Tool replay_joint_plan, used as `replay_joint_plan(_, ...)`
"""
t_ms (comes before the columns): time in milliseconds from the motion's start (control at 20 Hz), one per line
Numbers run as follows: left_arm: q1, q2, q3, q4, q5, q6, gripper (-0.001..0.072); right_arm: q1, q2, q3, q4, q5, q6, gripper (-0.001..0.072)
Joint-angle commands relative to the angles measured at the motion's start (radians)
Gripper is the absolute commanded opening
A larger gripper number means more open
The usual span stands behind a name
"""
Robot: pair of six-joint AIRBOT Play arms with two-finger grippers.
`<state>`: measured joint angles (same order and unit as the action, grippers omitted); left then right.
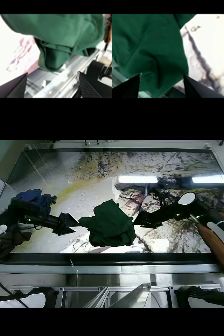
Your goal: Fold the shirts.
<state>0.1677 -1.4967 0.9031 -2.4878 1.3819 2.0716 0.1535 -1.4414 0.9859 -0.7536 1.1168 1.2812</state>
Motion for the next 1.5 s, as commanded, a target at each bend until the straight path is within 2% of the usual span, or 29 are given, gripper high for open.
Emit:
replay_joint_plan(0,-0.069,-0.054,-0.042,-0.052,-0.118,0.042,0.0696,0.012,-0.071,0.0,0.069,-0.013,-0.035,0.0592)
replay_joint_plan(100,-0.15,-0.148,0.09,-0.052,-0.127,0.04,0.0695,0.014,-0.095,-0.001,0.169,-0.013,-0.08,0.0591)
replay_joint_plan(200,-0.188,-0.204,0.181,-0.052,-0.127,0.016,0.0693,0.026,-0.1,-0.001,0.174,-0.013,-0.082,0.059)
replay_joint_plan(250,-0.203,-0.228,0.222,-0.052,-0.127,0.008,0.0628,0.034,-0.104,-0.001,0.174,-0.013,-0.082,0.0591)
replay_joint_plan(350,-0.225,-0.264,0.298,-0.052,-0.119,0.005,0.0307,0.051,-0.107,-0.002,0.172,-0.014,-0.083,0.0591)
replay_joint_plan(400,-0.239,-0.273,0.336,-0.052,-0.11,0.005,0.0043,0.062,-0.107,-0.002,0.172,-0.014,-0.086,0.0591)
replay_joint_plan(450,-0.253,-0.275,0.373,-0.052,-0.105,0.003,0.0025,0.071,-0.108,-0.002,0.172,-0.014,-0.091,0.059)
replay_joint_plan(500,-0.263,-0.274,0.404,-0.052,-0.1,0.003,0.0026,0.079,-0.108,-0.002,0.172,-0.014,-0.108,0.0525)
replay_joint_plan(550,-0.272,-0.272,0.438,-0.052,-0.087,0.002,0.0026,0.085,-0.109,-0.002,0.173,-0.013,-0.116,0.0346)
replay_joint_plan(600,-0.277,-0.269,0.47,-0.052,-0.067,-0.007,0.0026,0.086,-0.109,-0.002,0.185,-0.005,-0.143,0.0101)
replay_joint_plan(650,-0.277,-0.254,0.501,-0.053,-0.043,-0.013,0.0026,0.084,-0.108,-0.001,0.221,0.018,-0.175,0.0021)
replay_joint_plan(750,-0.267,-0.187,0.549,-0.056,-0.01,-0.014,0.0026,0.061,-0.08,0.0,0.322,0.084,-0.249,0.002)
replay_joint_plan(850,-0.249,-0.073,0.599,-0.063,0.034,-0.026,0.0026,0.006,-0.003,0.002,0.485,0.144,-0.33,0.0021)
replay_joint_plan(1000,-0.225,0.151,0.702,-0.134,0.111,-0.038,0.0026,-0.105,0.215,0.026,0.784,0.258,-0.474,0.0021)
replay_joint_plan(1100,-0.225,0.292,0.788,-0.13,0.135,-0.077,0.0028,-0.167,0.397,0.056,0.903,0.272,-0.523,0.0021)
replay_joint_plan(1200,-0.225,0.405,0.87,-0.118,0.129,-0.111,0.003,-0.213,0.589,0.092,0.909,0.19,-0.525,0.0021)
replay_joint_plan(1300,-0.225,0.458,0.929,-0.04,0.129,-0.161,0.0031,-0.216,0.72,0.1,0.83,0.036,-0.518,0.002)
replay_joint_plan(1350,-0.225,0.46,0.941,0.023,0.135,-0.172,0.0031,-0.208,0.755,0.1,0.734,-0.048,-0.475,0.0021)
replay_joint_plan(1450,-0.225,0.422,0.927,0.135,0.153,-0.182,0.0034,-0.189,0.742,0.096,0.534,-0.122,-0.341,0.0021)
